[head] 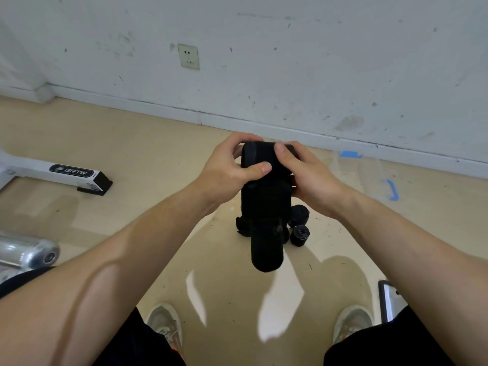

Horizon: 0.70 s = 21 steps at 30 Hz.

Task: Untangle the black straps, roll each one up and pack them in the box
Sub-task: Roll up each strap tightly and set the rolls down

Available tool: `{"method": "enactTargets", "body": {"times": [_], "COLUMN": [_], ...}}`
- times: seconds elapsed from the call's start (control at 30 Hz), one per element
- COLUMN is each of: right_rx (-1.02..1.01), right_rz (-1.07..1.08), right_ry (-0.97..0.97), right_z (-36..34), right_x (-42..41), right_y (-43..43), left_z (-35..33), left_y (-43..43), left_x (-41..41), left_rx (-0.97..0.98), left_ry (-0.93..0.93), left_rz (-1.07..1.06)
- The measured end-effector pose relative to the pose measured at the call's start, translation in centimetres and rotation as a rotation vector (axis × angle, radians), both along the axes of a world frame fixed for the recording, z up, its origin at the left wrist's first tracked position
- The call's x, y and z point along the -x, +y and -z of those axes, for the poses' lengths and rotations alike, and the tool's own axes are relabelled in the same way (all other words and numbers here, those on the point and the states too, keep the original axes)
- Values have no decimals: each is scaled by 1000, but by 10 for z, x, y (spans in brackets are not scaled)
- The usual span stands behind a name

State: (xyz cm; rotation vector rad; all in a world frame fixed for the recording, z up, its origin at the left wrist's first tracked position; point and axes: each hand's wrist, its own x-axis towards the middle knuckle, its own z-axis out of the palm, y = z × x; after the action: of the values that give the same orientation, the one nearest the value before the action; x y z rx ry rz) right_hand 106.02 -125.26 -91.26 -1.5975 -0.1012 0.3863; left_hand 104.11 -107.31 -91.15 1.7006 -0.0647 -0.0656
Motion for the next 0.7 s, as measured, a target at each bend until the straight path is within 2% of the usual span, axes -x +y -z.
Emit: {"method": "enactTargets", "body": {"times": [0.13, 0.23, 0.37, 0.57, 0.7], "right_rx": [-42, -78, -94, 59, 156], "right_rz": [19, 32, 34, 16, 5], "right_ry": [2, 3, -17, -162, -233], "right_z": [5, 7, 8, 13, 12], "right_x": [0, 1, 1, 2, 4], "right_y": [-1, 0, -1, -3, -4], "left_z": [1, -1, -2, -10, -6], "left_y": [2, 5, 6, 5, 8], "left_x": [-1, -2, -2, -2, -3], "left_rx": [10, 100, 144, 180, 167], "left_ry": [75, 208, 295, 384, 325], "left_rz": [15, 57, 103, 125, 92]}}
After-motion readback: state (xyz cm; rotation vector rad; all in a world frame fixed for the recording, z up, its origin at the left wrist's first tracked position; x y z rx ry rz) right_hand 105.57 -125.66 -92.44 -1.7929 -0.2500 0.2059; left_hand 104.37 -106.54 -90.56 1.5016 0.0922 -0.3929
